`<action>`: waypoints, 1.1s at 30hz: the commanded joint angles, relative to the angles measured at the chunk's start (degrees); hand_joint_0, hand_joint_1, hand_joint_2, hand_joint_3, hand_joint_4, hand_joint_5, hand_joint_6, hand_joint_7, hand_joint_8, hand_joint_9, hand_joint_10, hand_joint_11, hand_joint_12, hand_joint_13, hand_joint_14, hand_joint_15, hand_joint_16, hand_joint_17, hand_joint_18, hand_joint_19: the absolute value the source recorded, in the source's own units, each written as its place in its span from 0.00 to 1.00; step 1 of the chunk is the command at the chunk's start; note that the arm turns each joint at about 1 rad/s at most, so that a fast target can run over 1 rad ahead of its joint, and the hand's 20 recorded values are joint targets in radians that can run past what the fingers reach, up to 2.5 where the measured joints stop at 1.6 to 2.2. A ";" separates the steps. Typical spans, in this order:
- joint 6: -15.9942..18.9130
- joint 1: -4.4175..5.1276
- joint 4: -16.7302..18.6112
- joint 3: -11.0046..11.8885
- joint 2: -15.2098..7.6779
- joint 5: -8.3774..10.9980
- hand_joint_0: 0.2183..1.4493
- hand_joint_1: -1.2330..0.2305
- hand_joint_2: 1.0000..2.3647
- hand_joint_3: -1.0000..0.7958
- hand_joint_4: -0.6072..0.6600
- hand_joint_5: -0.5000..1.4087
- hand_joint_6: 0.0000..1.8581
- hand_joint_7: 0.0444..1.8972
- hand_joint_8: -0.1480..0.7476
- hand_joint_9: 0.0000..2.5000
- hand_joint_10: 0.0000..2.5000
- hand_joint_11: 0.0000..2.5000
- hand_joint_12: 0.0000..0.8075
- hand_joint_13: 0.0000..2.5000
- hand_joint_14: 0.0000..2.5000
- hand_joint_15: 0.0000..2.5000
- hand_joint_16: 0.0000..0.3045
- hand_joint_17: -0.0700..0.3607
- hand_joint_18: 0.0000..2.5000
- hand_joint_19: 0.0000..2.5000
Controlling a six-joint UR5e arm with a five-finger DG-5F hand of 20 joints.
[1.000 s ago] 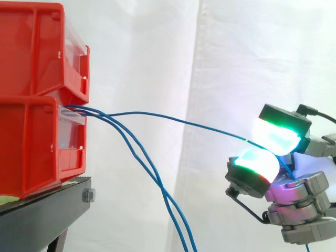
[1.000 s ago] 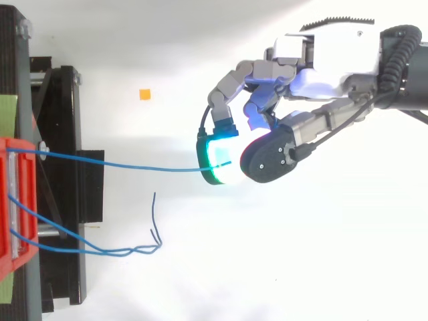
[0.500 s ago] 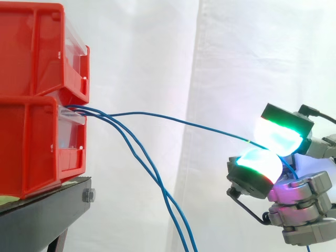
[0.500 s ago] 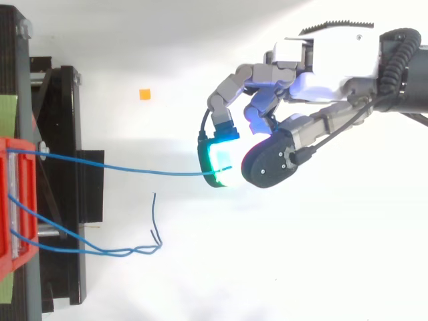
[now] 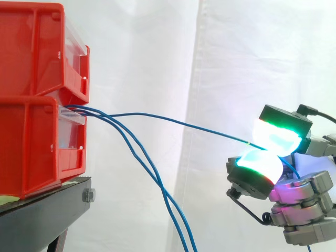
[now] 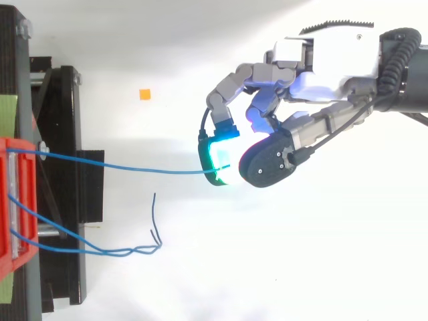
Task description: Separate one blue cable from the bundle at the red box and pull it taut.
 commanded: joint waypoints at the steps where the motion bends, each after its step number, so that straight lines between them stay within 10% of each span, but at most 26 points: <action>1: 0.00 0.04 0.00 0.00 0.02 -0.04 0.44 0.33 0.01 0.52 0.28 0.16 0.52 0.73 0.42 0.42 0.49 0.65 0.41 0.34 0.99 0.59 0.12 0.35 0.47 0.77; 33: 0.00 0.04 0.00 0.00 0.02 0.05 0.44 0.33 0.01 0.51 0.28 0.16 0.52 0.73 0.44 0.41 0.48 0.65 0.42 0.34 1.00 0.58 0.12 0.35 0.47 0.76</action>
